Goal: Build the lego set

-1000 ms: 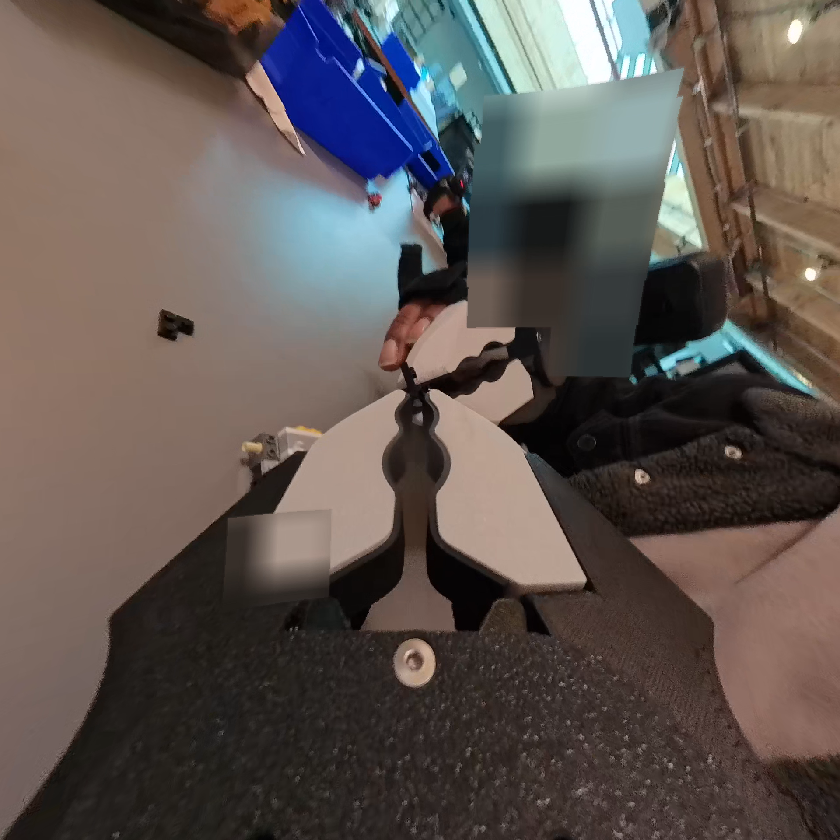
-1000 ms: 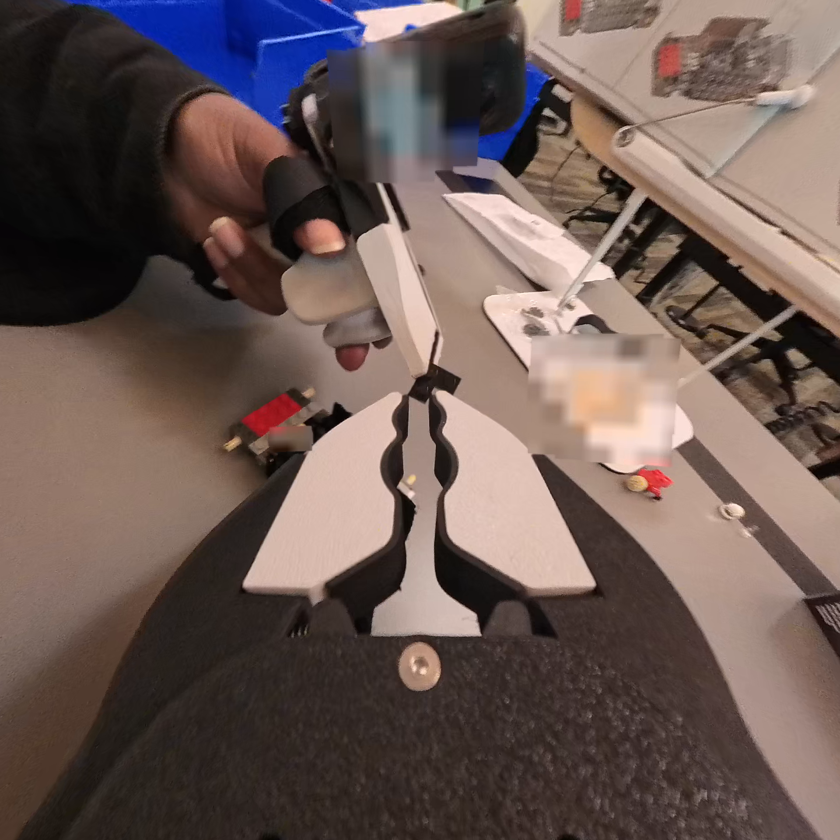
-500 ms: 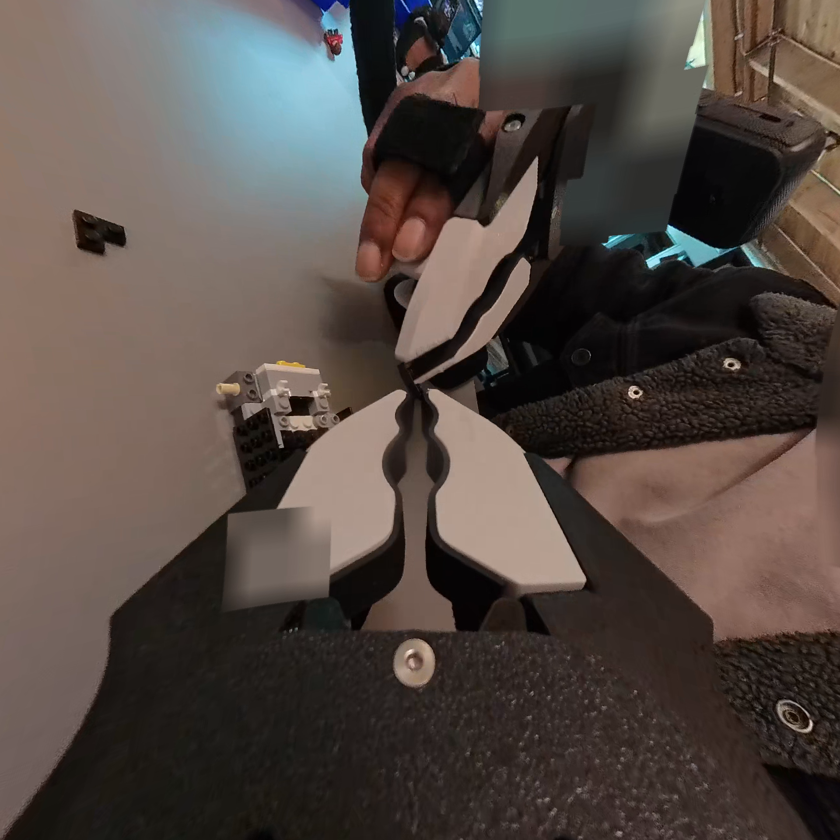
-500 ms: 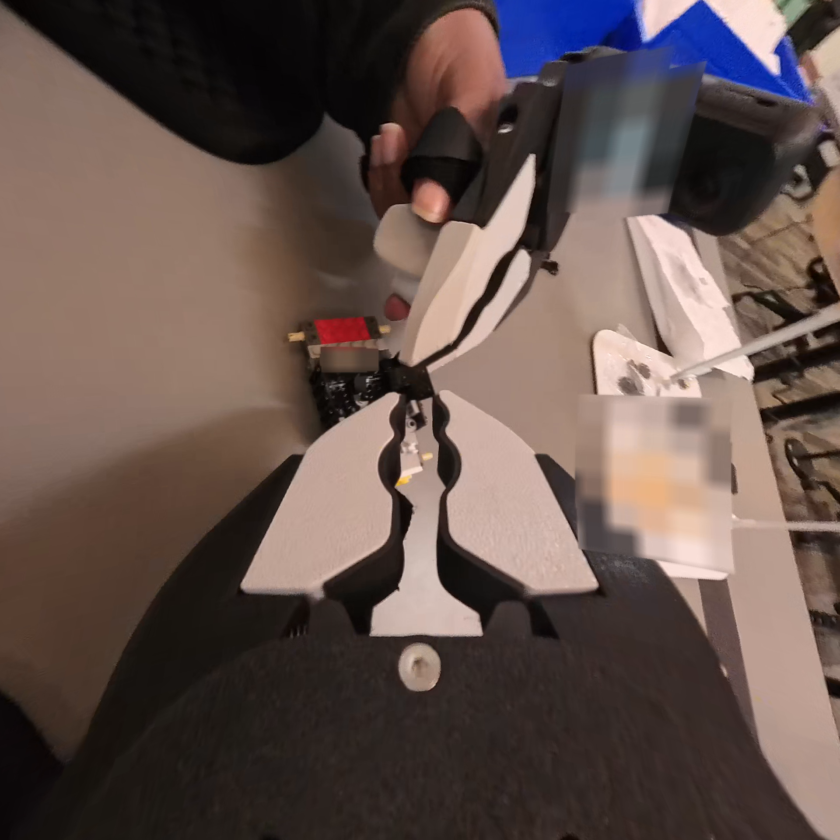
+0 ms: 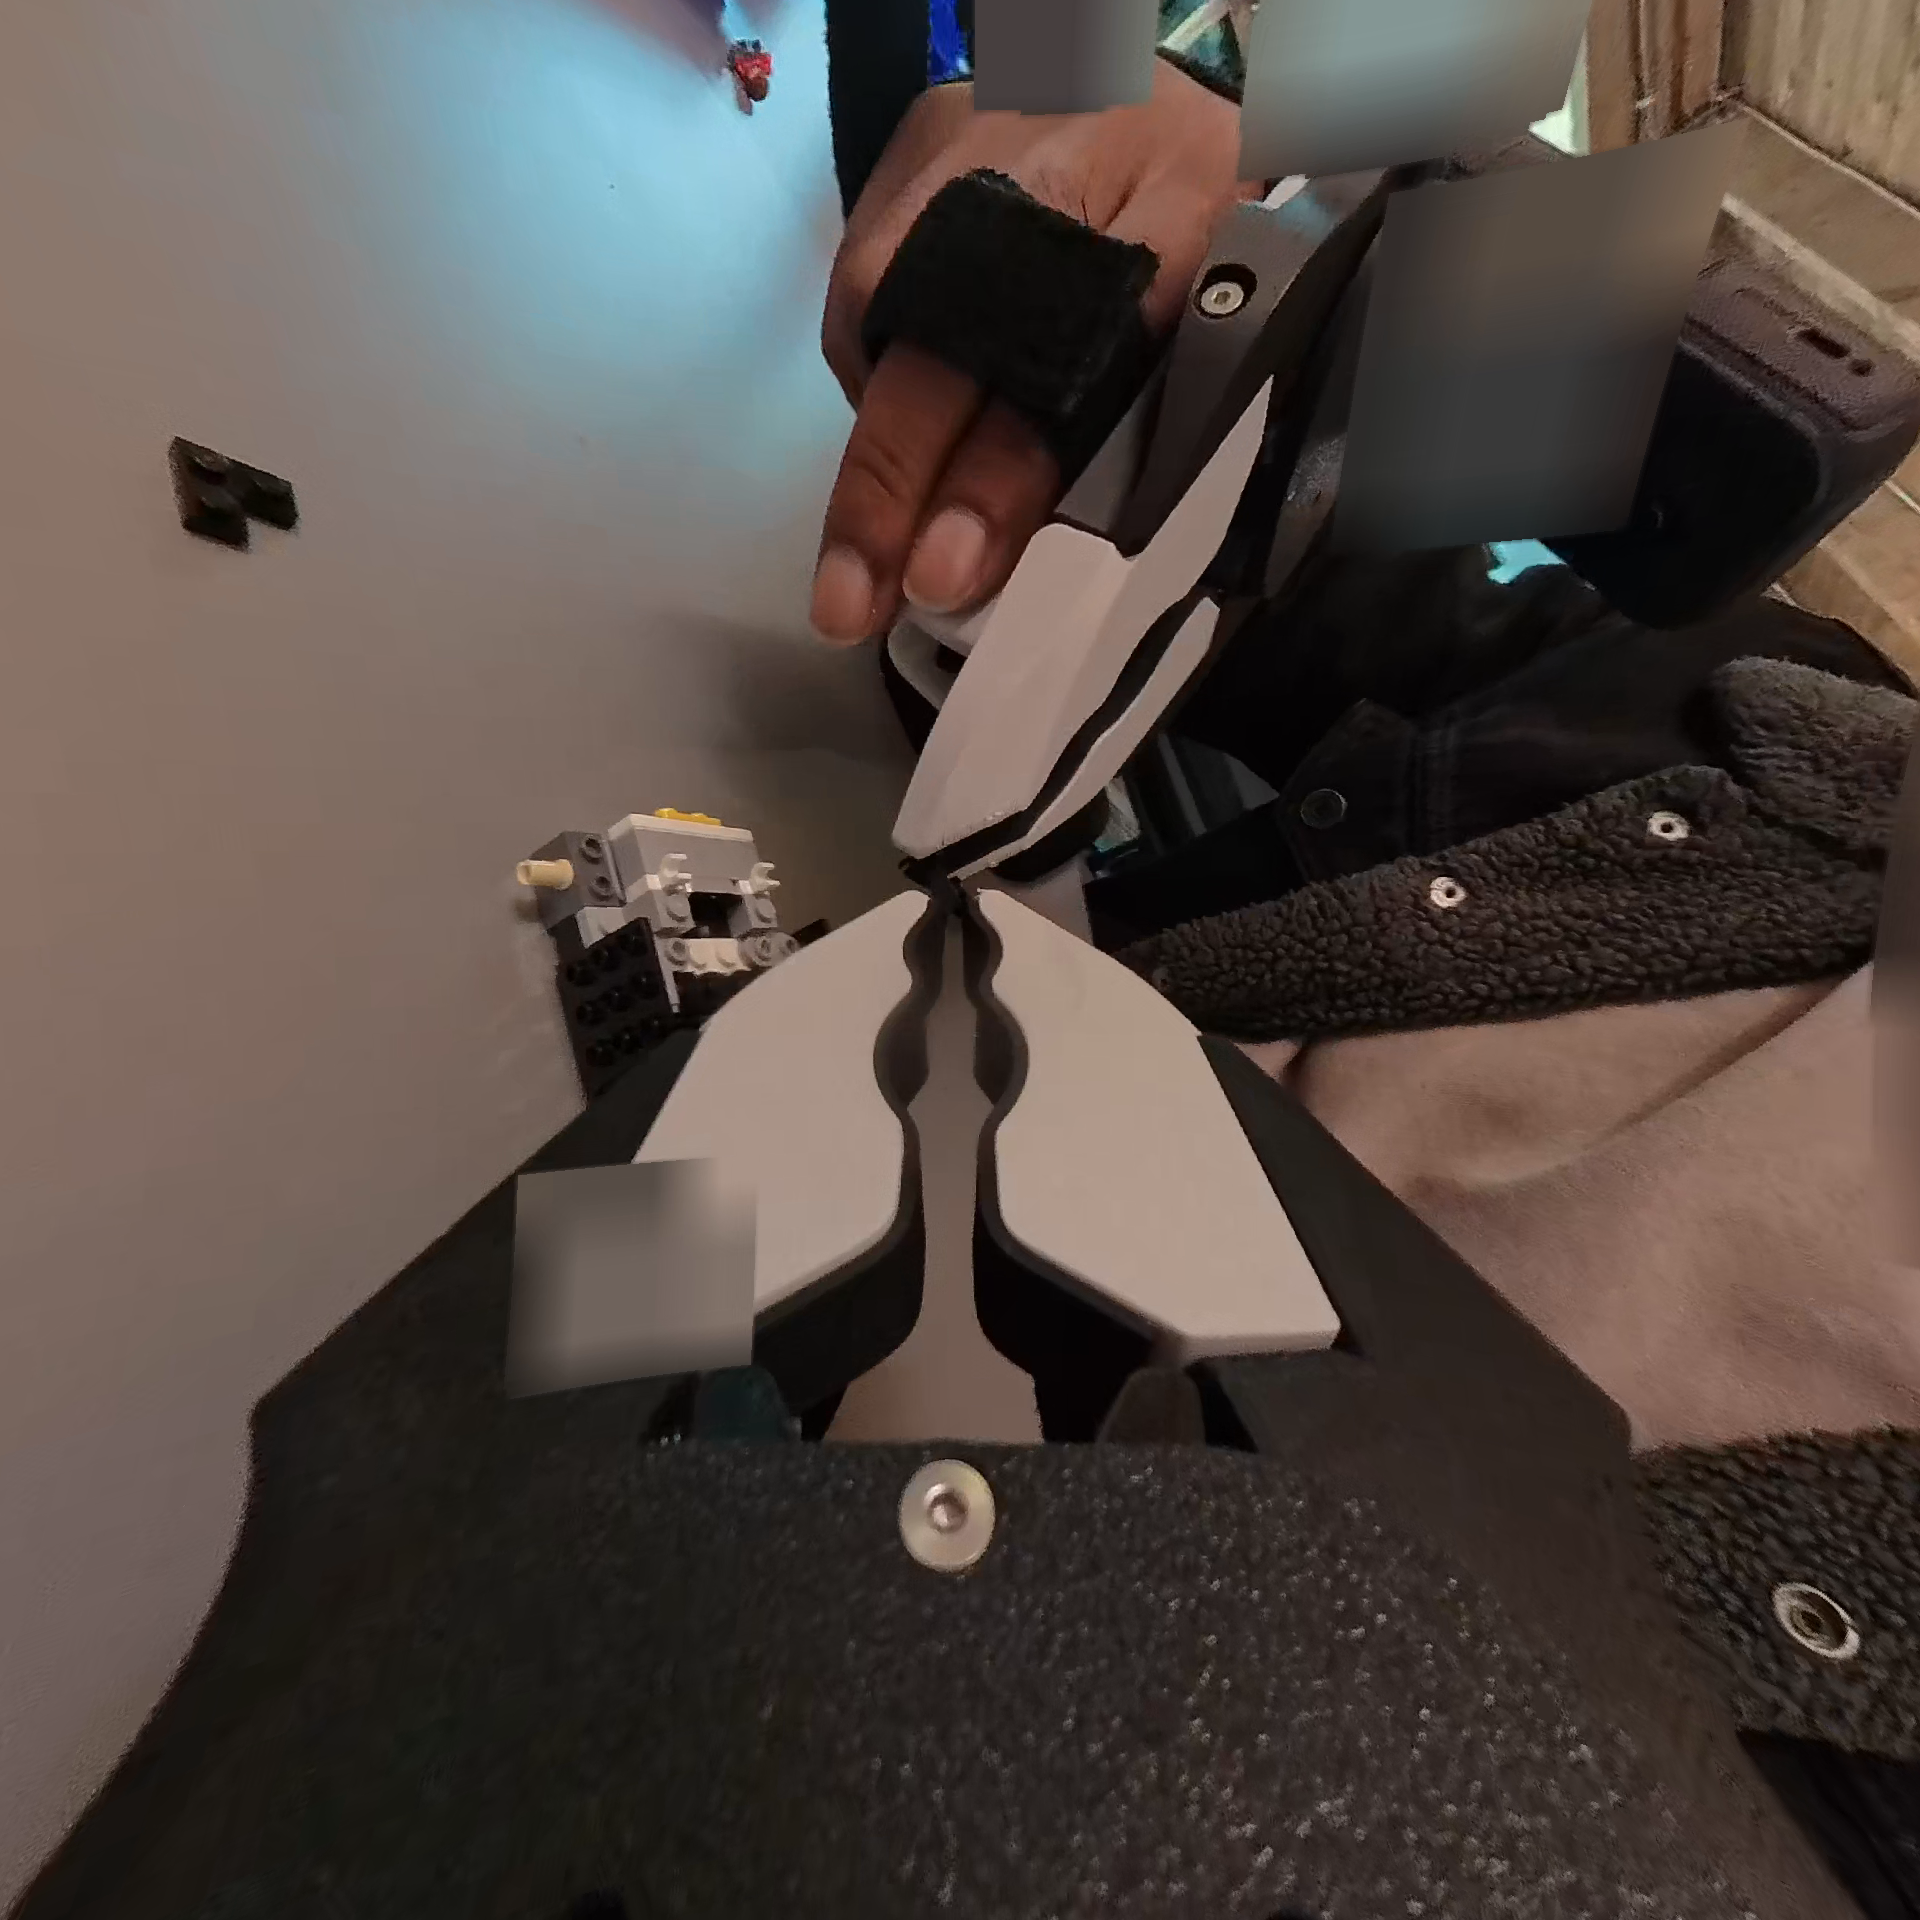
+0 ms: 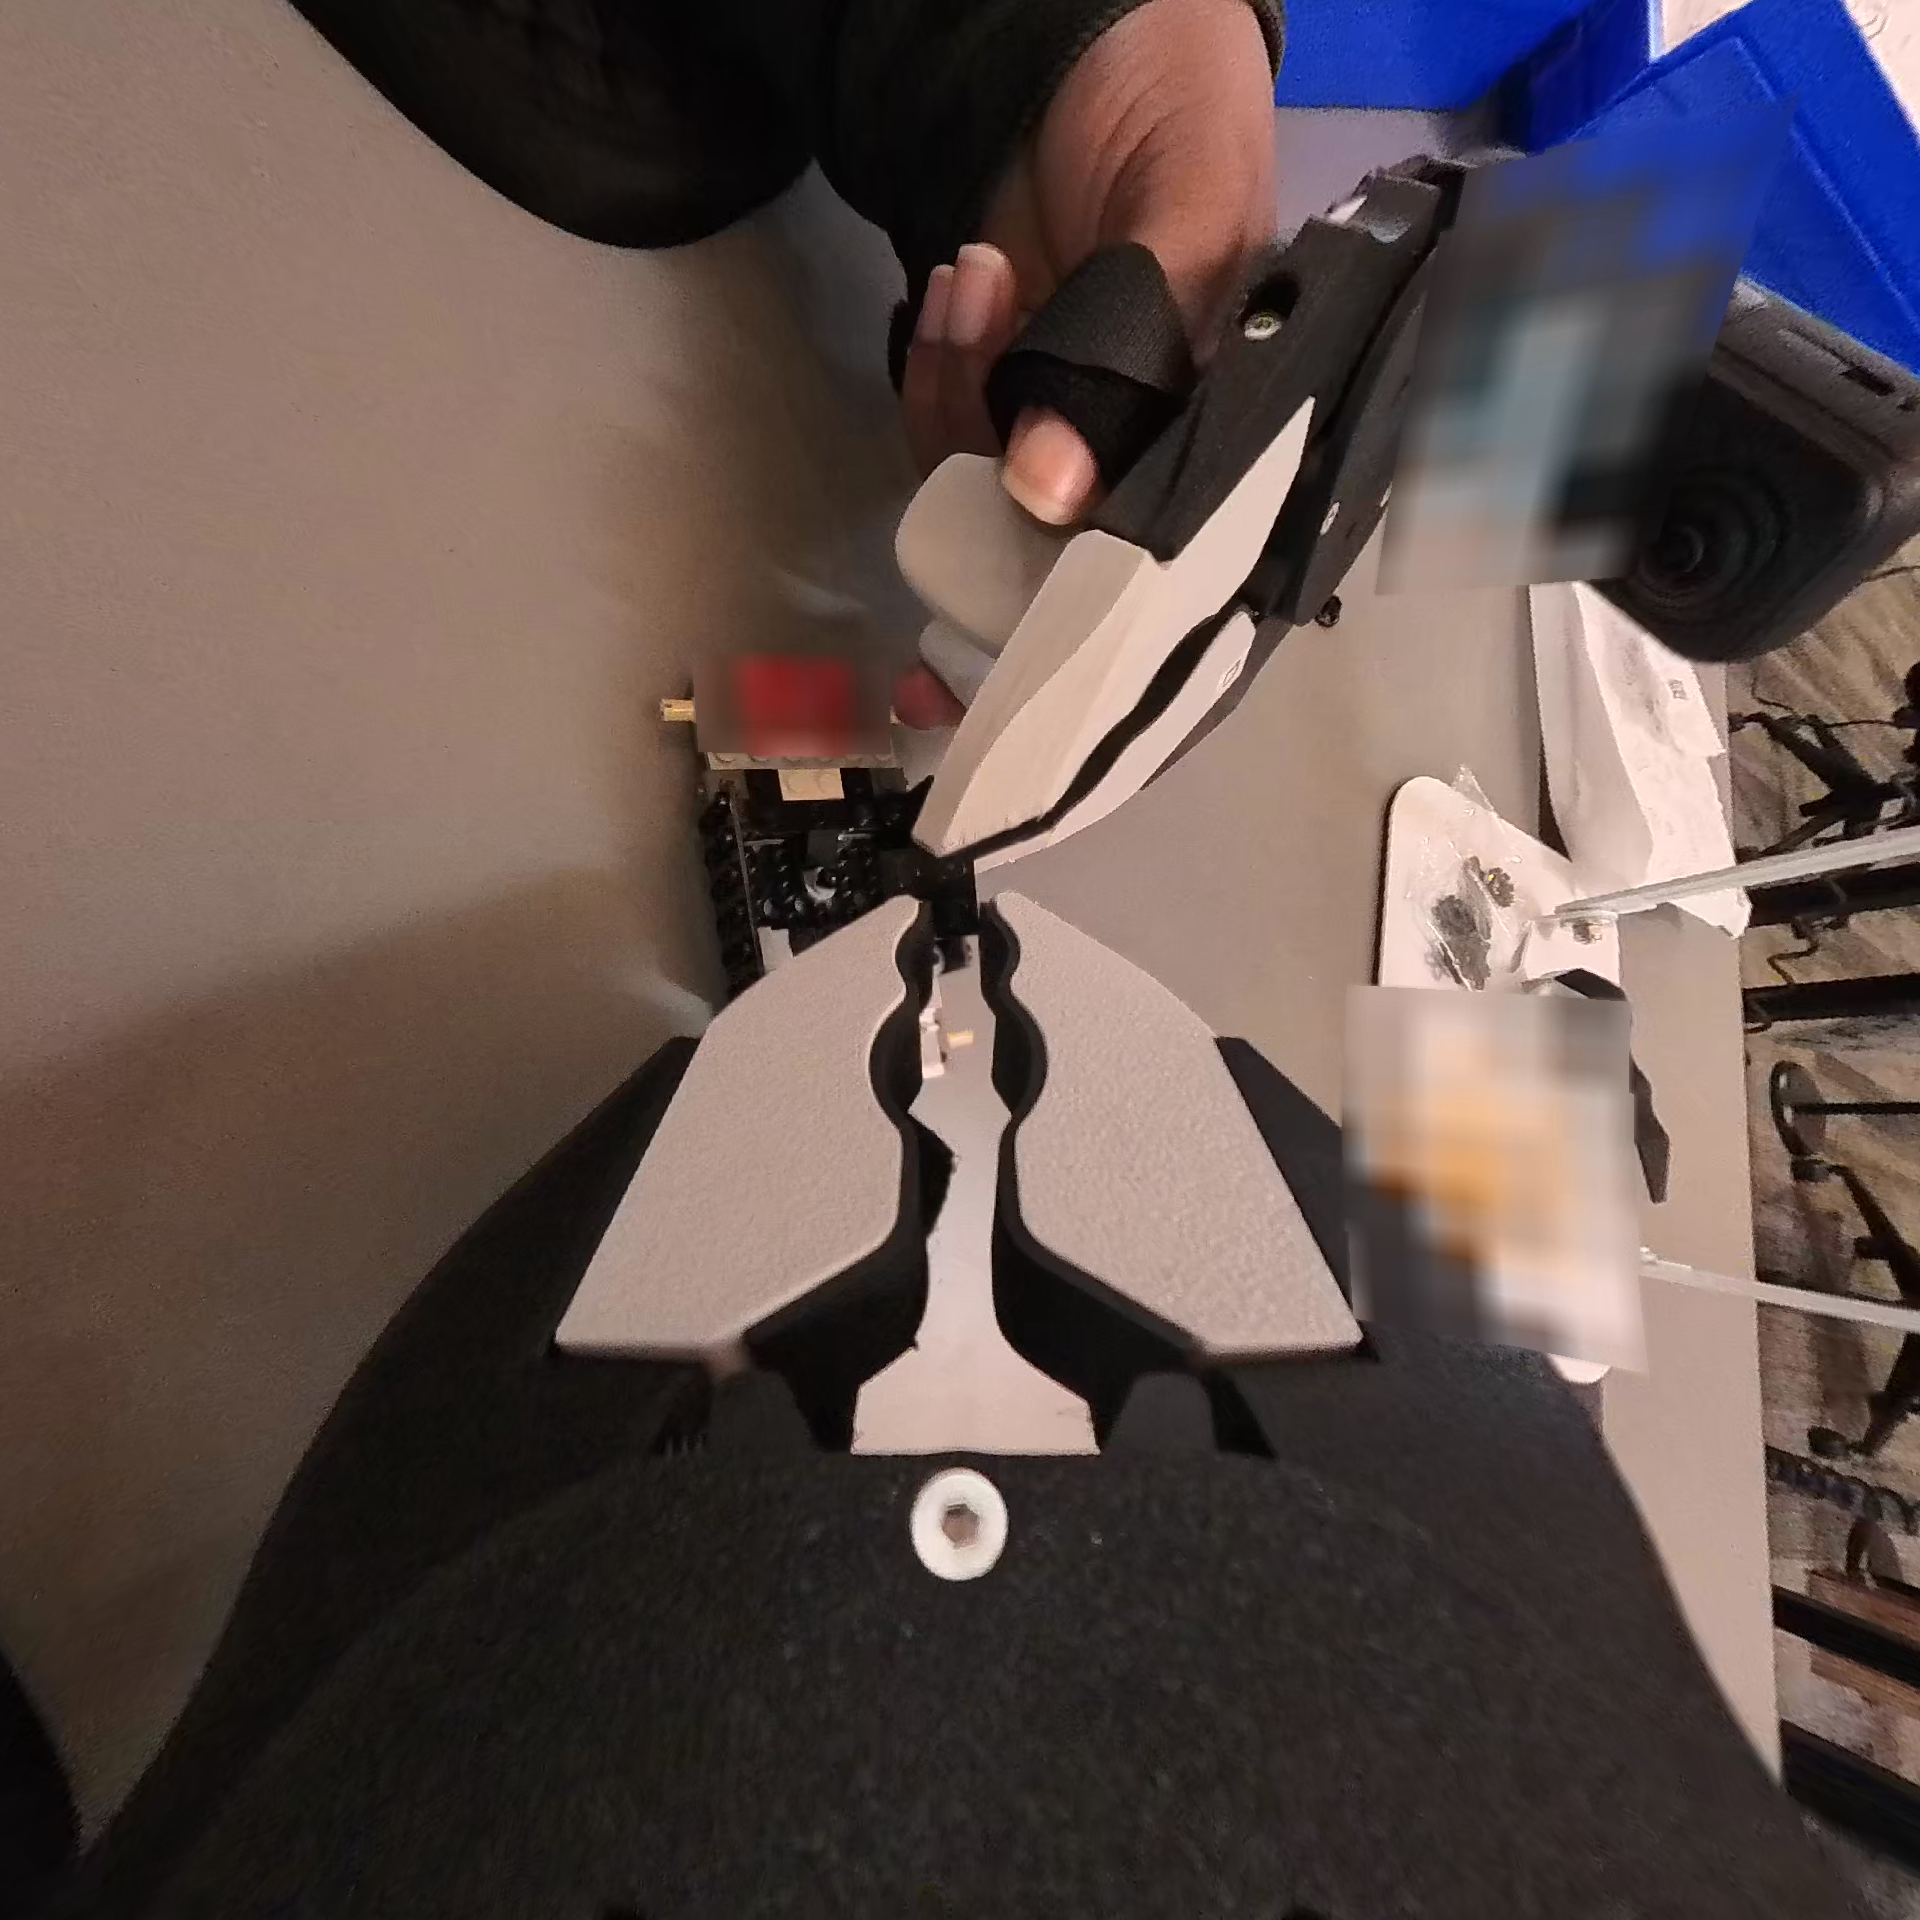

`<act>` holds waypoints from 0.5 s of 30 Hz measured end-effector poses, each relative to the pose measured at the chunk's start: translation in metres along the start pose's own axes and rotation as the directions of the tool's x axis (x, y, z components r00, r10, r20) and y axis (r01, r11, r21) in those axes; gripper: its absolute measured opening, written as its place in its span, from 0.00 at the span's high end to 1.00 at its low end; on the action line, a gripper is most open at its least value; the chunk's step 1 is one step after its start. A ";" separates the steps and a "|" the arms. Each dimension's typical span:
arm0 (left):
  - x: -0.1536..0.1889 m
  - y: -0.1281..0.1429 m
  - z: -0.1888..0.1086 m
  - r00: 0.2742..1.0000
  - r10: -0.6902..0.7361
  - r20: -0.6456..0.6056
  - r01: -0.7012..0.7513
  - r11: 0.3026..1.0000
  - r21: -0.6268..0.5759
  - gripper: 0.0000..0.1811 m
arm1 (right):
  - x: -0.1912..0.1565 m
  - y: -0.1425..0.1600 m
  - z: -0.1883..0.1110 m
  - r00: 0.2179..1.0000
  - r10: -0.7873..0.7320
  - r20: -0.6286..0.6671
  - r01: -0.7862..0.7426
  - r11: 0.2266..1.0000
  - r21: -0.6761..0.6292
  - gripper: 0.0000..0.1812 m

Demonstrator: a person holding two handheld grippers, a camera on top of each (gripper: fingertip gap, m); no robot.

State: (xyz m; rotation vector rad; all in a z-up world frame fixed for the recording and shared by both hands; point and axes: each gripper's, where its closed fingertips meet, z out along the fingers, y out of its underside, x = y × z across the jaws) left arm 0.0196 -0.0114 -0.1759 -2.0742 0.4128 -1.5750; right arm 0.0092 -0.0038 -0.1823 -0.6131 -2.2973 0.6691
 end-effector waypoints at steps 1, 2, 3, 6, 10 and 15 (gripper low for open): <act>-0.002 -0.001 0.000 1.000 0.009 0.021 -0.009 1.000 0.006 0.98 | 0.001 0.002 0.001 1.000 0.010 0.005 -0.010 1.000 -0.013 0.96; -0.005 -0.002 -0.001 0.998 0.026 0.049 -0.026 1.000 0.013 0.98 | 0.002 0.004 0.002 1.000 0.019 0.009 -0.019 1.000 -0.020 0.96; -0.009 -0.004 -0.003 0.995 0.047 0.088 -0.049 0.999 0.021 0.97 | 0.003 0.007 0.002 0.999 0.034 0.017 -0.034 0.999 -0.027 0.96; -0.027 -0.004 -0.010 0.945 0.163 0.283 -0.163 0.986 -0.025 0.91 | 0.002 0.021 0.008 0.993 0.088 0.073 -0.081 0.993 -0.089 0.96; -0.036 0.004 -0.010 0.832 0.345 0.434 -0.303 0.939 -0.165 0.89 | -0.003 0.028 0.017 0.982 0.117 0.151 -0.095 0.985 -0.146 0.96; -0.042 0.014 -0.006 0.672 0.525 0.522 -0.420 0.851 -0.314 0.89 | -0.009 0.031 0.027 0.964 0.122 0.234 -0.075 0.977 -0.200 0.96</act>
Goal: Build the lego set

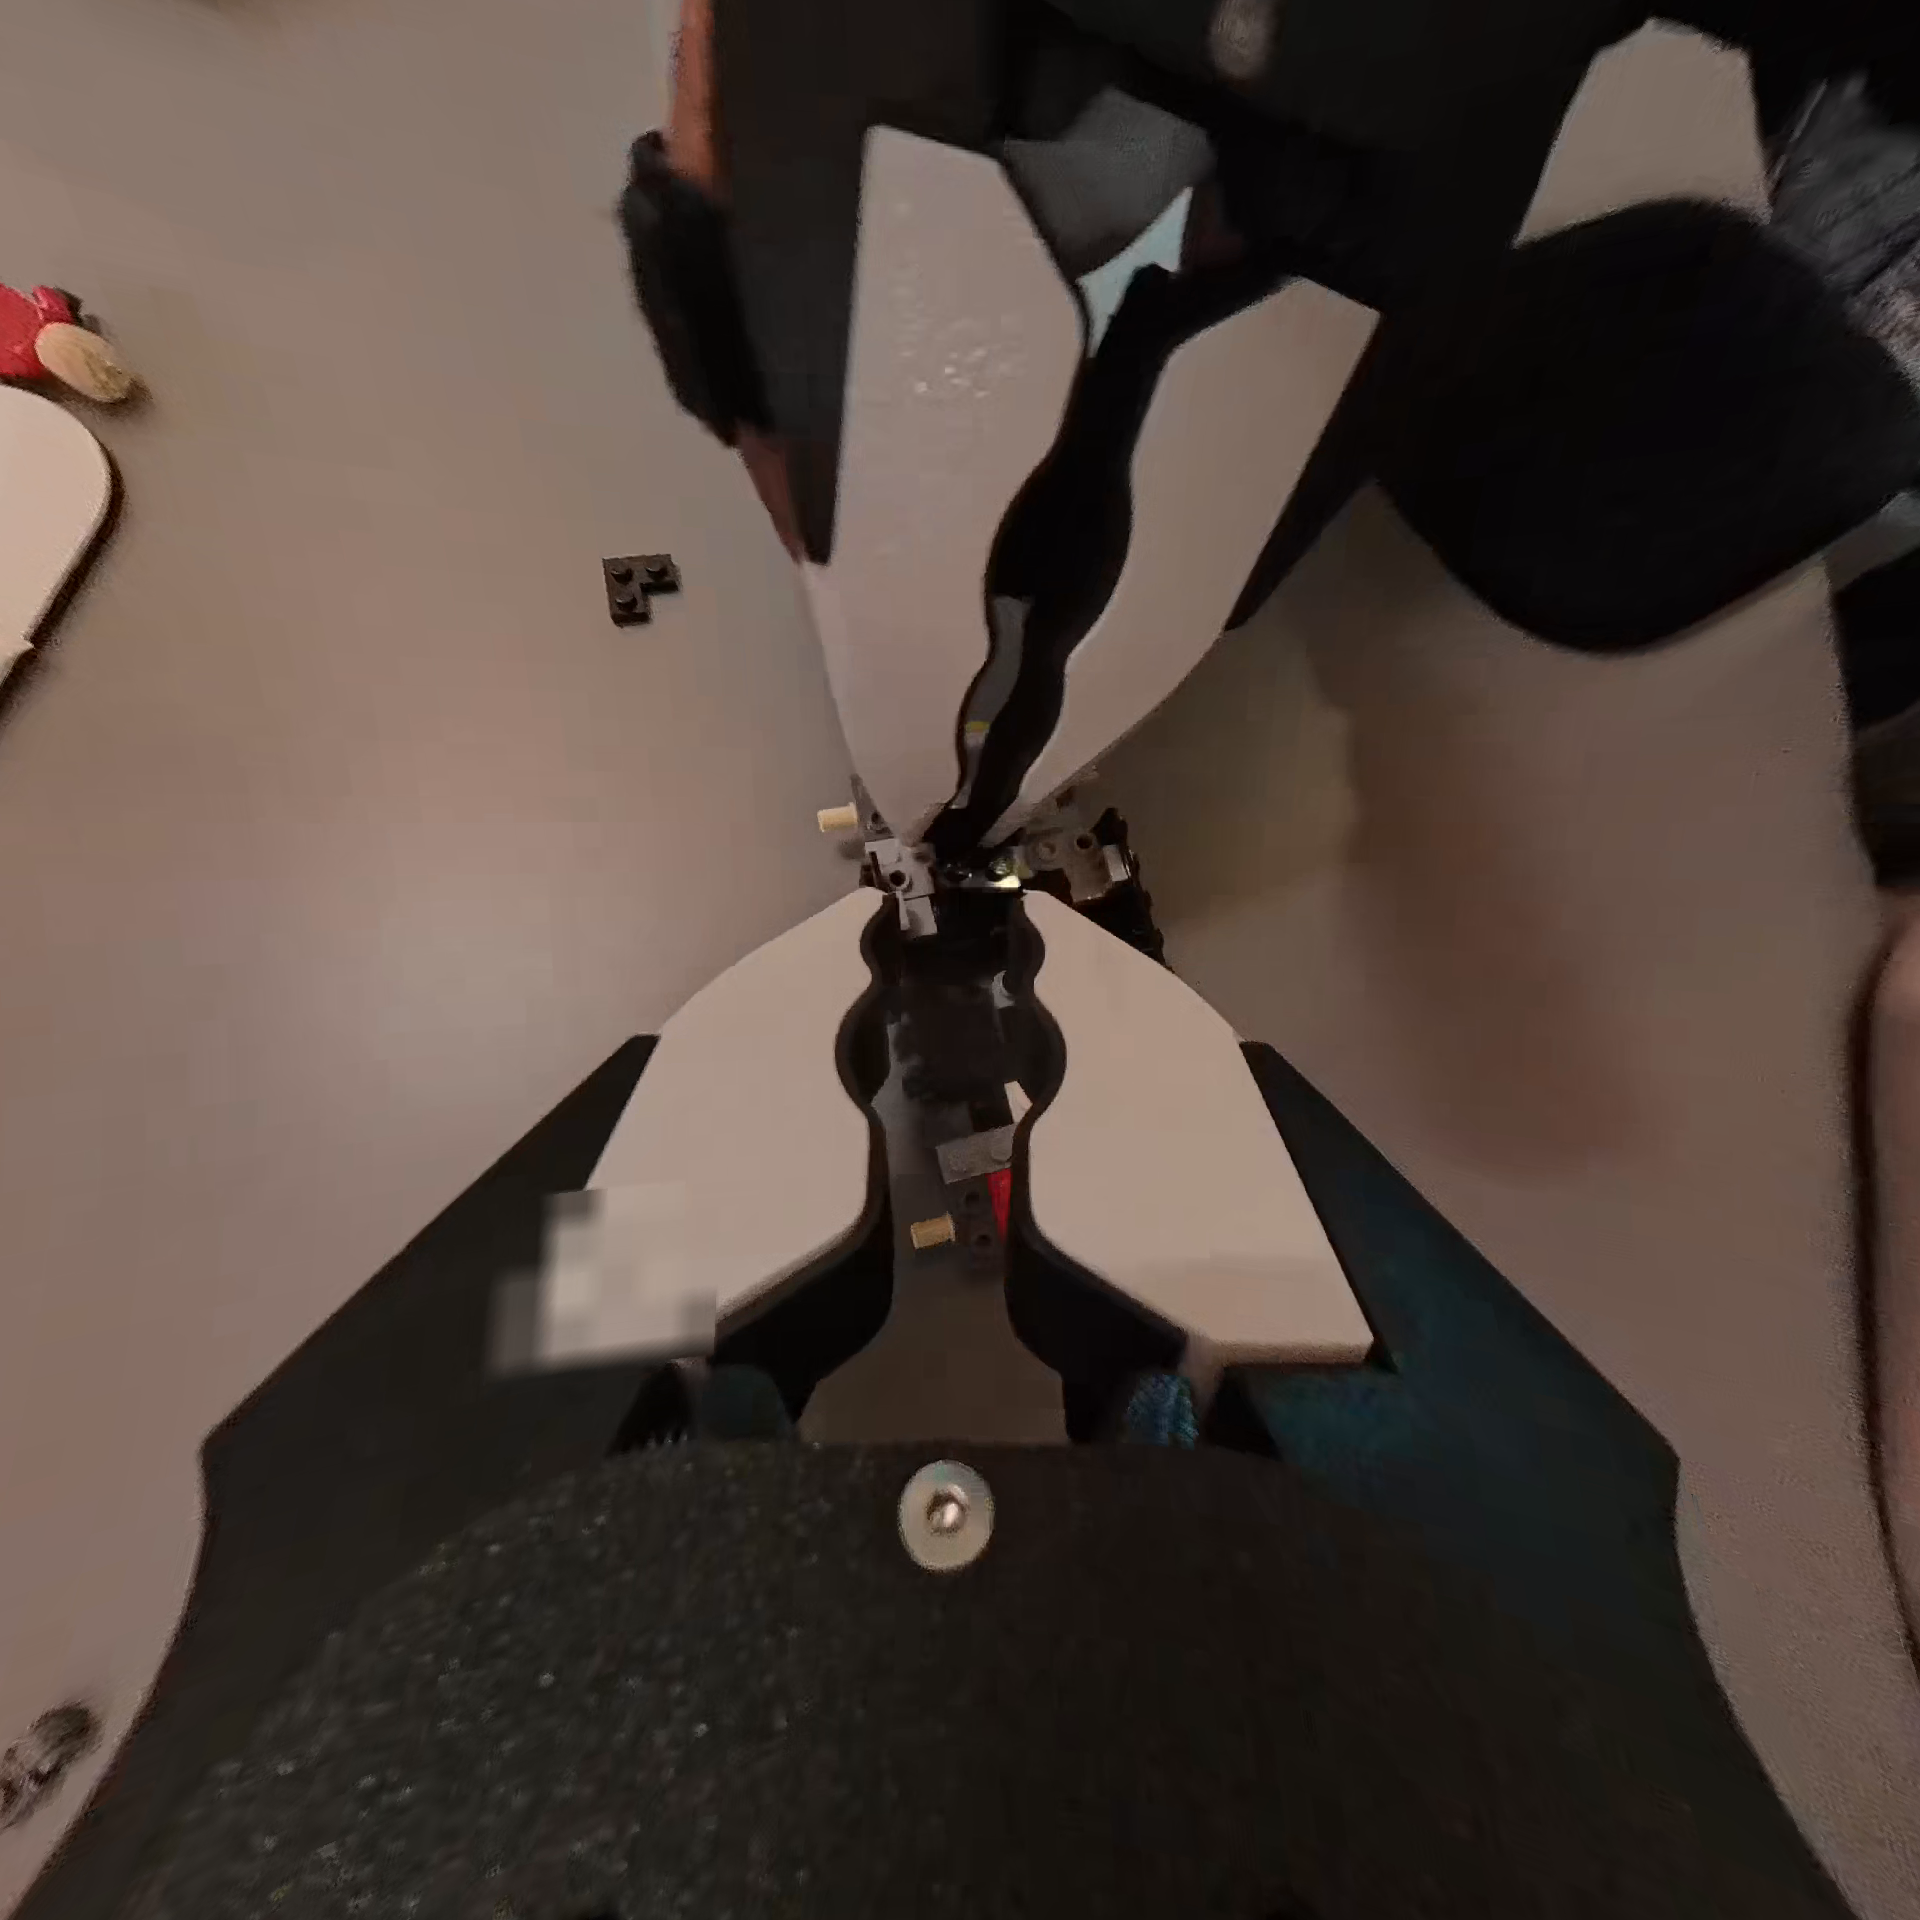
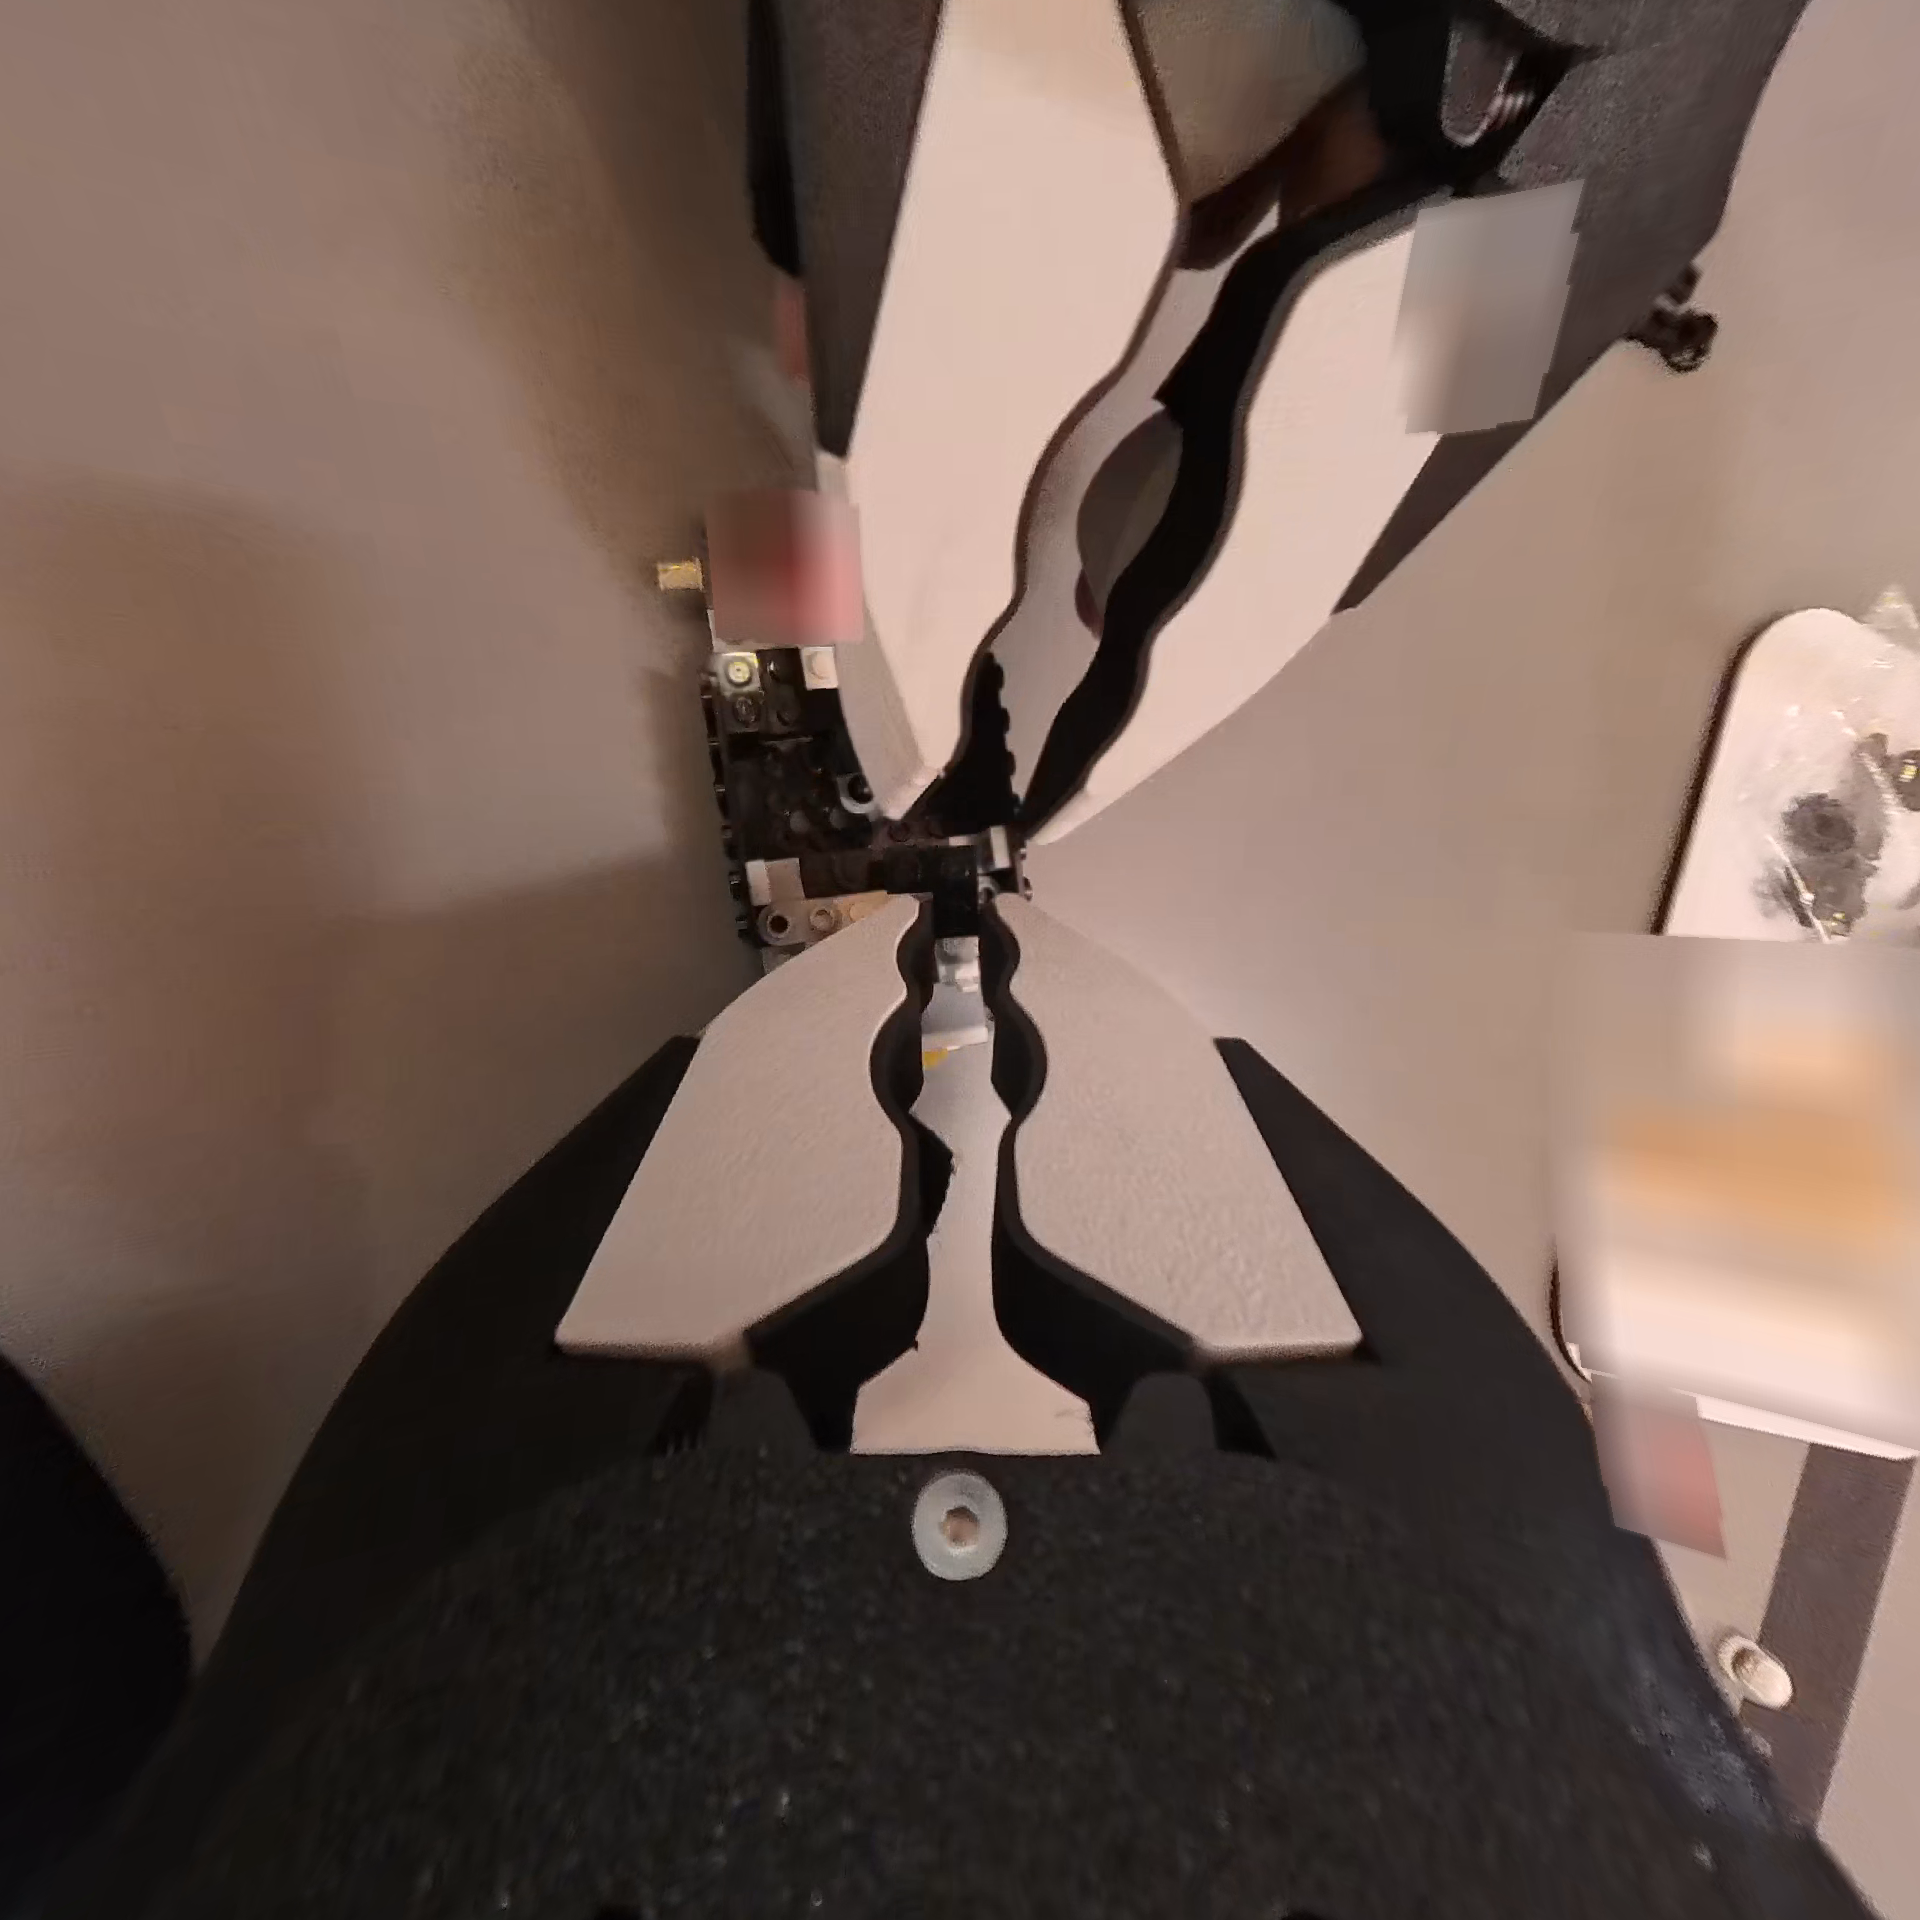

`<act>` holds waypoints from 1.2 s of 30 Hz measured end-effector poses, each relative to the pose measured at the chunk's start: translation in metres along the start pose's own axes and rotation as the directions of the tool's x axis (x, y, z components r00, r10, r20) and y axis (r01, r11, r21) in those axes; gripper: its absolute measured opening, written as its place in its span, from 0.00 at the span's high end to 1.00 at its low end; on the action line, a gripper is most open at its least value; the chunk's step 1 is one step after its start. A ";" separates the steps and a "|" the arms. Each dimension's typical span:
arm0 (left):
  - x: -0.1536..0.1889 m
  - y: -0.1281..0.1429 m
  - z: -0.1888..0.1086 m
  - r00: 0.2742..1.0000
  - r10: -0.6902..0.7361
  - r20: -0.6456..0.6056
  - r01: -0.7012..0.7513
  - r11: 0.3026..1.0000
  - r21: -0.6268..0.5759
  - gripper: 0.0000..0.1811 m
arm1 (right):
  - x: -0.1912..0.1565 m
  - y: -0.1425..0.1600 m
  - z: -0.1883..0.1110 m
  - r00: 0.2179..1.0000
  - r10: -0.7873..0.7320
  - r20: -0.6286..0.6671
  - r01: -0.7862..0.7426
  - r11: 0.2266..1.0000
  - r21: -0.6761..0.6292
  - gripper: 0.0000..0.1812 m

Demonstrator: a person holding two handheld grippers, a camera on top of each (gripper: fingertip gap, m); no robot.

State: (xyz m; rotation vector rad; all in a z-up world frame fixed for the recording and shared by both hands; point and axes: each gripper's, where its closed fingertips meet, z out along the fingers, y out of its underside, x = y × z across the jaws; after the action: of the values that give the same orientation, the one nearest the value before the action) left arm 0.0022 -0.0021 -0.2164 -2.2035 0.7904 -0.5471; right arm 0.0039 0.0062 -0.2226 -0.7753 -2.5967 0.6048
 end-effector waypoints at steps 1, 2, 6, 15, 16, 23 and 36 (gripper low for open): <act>0.001 0.002 0.001 1.000 0.019 0.013 -0.019 1.000 -0.010 0.90 | 0.000 0.000 0.002 1.000 -0.002 0.012 0.002 1.000 -0.006 0.96; 0.002 0.003 0.002 0.999 0.034 0.026 -0.033 0.999 -0.018 0.90 | 0.000 0.000 0.003 1.000 -0.004 0.020 0.005 1.000 -0.010 0.96; 0.004 0.005 0.005 0.996 0.073 0.053 -0.071 0.997 -0.038 0.91 | -0.002 0.000 0.006 0.999 -0.007 0.051 0.008 1.000 -0.023 0.96; 0.004 0.007 0.012 0.973 0.183 0.142 -0.170 0.981 -0.096 0.92 | -0.004 0.003 0.008 0.991 -0.020 0.130 0.028 0.998 -0.063 0.96; 0.004 0.007 0.012 0.972 0.181 0.148 -0.168 0.981 -0.095 0.92 | -0.004 0.004 0.008 0.991 -0.017 0.135 0.026 0.997 -0.066 0.96; 0.001 0.008 0.012 0.974 0.161 0.162 -0.148 0.985 -0.085 0.92 | -0.002 0.003 0.009 0.991 -0.011 0.130 0.017 0.999 -0.049 0.96; -0.003 0.012 0.010 0.970 0.149 0.194 -0.132 0.986 -0.101 0.94 | 0.002 -0.001 0.009 0.996 0.005 0.094 -0.005 1.000 -0.005 0.95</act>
State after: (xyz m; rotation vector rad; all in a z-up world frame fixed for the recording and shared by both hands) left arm 0.0011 -0.0019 -0.2319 -2.2189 0.8676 -0.2186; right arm -0.0024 0.0037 -0.2294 -0.7728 -2.6831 0.6523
